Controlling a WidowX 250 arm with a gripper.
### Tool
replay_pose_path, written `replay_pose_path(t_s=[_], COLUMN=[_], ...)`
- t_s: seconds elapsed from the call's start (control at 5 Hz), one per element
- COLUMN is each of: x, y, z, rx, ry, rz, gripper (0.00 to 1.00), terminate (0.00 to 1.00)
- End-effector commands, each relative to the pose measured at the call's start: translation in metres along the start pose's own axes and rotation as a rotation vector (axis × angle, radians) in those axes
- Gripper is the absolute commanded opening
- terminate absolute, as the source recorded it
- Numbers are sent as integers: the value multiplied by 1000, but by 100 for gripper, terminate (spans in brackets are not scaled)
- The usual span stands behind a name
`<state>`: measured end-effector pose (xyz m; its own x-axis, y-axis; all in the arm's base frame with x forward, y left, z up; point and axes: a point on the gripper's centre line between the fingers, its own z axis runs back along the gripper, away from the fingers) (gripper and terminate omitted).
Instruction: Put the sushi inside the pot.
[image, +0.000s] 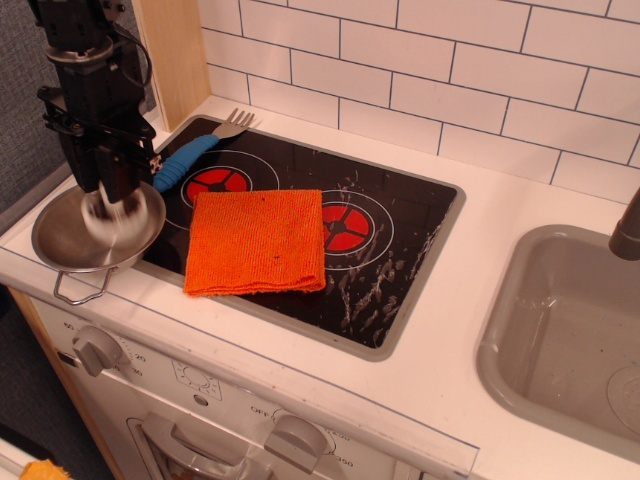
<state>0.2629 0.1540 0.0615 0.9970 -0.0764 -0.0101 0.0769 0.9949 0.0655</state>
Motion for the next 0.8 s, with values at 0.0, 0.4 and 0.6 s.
replay_pose_path(t_s=[0.0, 0.4, 0.6], x=[-8, -6, -6], y=[-24, -29, -29], z=[46, 50, 50], rx=[31, 25, 25], ry=[-148, -149, -149], rz=[-14, -7, -7], gripper=[100, 100, 100], terminate=[0, 0, 100])
